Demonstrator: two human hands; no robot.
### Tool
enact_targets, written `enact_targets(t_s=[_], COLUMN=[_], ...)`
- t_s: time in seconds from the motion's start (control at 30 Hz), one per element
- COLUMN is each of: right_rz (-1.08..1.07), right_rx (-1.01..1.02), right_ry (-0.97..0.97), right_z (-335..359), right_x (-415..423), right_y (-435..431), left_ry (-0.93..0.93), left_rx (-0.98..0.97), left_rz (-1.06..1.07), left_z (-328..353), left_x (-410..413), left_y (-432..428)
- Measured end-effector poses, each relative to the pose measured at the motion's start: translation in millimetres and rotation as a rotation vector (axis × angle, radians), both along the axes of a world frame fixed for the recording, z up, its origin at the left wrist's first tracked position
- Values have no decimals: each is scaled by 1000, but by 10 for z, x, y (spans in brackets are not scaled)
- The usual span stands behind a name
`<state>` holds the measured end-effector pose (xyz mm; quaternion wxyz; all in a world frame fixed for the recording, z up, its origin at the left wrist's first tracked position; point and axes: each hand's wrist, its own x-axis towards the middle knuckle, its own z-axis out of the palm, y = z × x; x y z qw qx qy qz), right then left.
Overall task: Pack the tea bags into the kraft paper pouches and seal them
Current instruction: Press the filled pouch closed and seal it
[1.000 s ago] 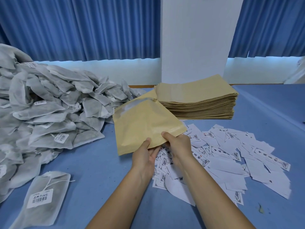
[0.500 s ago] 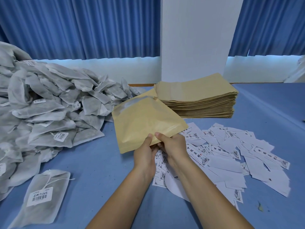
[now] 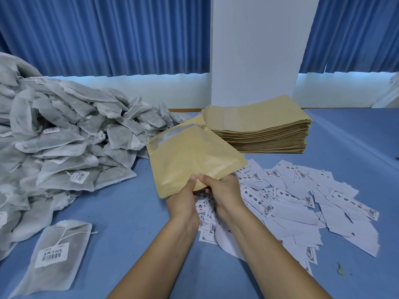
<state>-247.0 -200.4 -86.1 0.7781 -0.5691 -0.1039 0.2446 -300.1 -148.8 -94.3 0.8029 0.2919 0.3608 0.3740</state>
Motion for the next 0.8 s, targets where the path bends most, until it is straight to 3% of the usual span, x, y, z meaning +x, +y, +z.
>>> enact_targets(t_s=[0.23, 0.33, 0.53, 0.73, 0.8], right_rz=[79, -2, 96, 43, 27], right_rx=[-74, -70, -77, -12, 18], right_ry=[-51, -21, -24, 72, 81], right_z=[-15, -32, -39, -16, -18], right_x=[68, 132, 32, 8, 14], right_y=[17, 23, 70, 92, 87], left_ry=[-43, 59, 127, -38, -16], left_rx=[34, 102, 193, 42, 76], left_rz=[-12, 10, 43, 9, -19], left_z=[47, 8, 5, 29, 43], left_x=[-149, -236, -244, -278, -273], left_y=[96, 152, 114, 80, 90])
